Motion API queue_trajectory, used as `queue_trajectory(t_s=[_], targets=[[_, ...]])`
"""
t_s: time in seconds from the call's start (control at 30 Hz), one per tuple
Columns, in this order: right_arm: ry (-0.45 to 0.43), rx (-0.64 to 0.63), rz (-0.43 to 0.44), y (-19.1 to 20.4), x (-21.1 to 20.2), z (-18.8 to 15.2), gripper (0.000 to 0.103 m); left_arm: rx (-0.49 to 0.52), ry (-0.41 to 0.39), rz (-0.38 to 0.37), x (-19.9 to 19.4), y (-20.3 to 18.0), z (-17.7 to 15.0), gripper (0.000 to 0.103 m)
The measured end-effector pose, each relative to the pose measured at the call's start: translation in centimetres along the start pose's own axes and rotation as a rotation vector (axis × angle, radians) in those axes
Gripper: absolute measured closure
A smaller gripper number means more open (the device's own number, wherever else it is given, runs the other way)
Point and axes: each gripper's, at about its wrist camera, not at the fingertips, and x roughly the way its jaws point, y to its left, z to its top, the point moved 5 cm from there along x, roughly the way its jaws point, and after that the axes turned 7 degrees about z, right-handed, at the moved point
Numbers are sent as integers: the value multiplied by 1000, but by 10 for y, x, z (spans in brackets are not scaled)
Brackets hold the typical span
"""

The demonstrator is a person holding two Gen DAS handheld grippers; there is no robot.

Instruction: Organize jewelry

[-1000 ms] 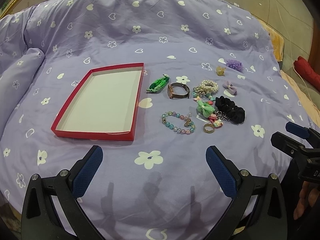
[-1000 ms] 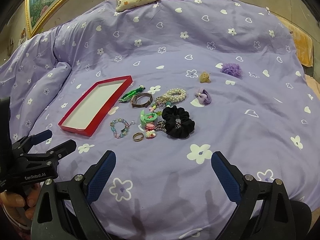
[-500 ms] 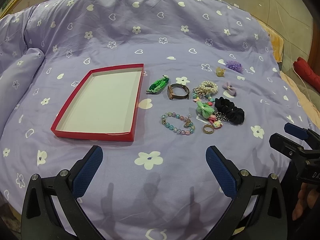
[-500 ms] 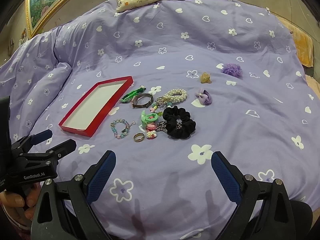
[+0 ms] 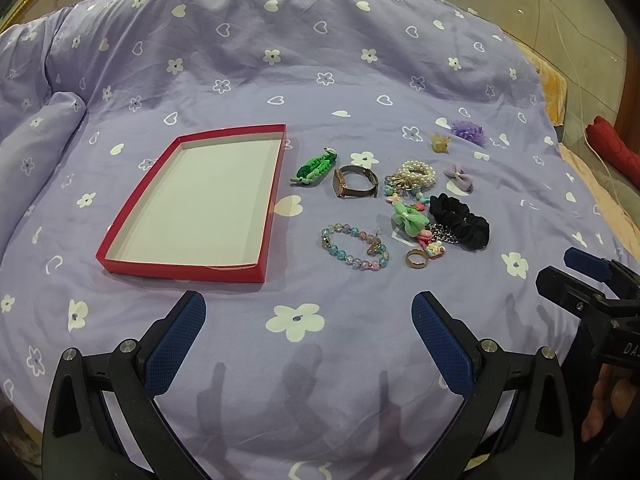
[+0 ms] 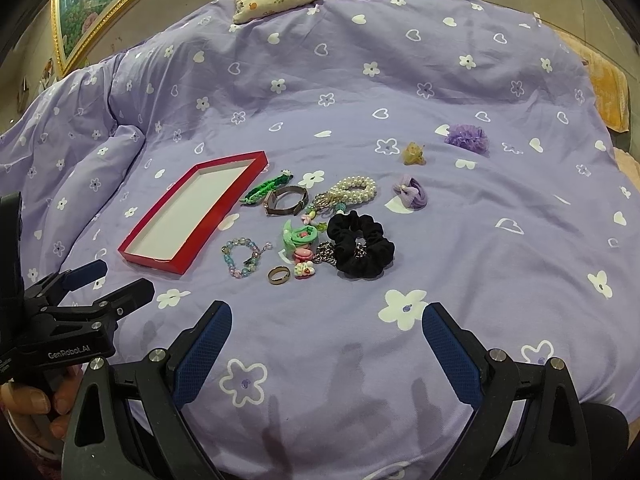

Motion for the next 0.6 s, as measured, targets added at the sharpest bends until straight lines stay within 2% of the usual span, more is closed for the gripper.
queue_trajectory(t_s=[0.27, 0.47, 0.6], targets=[[20, 31, 24, -12, 11, 4, 7, -18, 40, -53, 20, 1, 5, 0], [32, 67, 45, -25, 22, 12, 8, -4, 103, -98, 43, -7, 10, 0], [43, 82, 43, -34, 33, 21, 15, 33, 120, -96, 55, -17, 17, 0]])
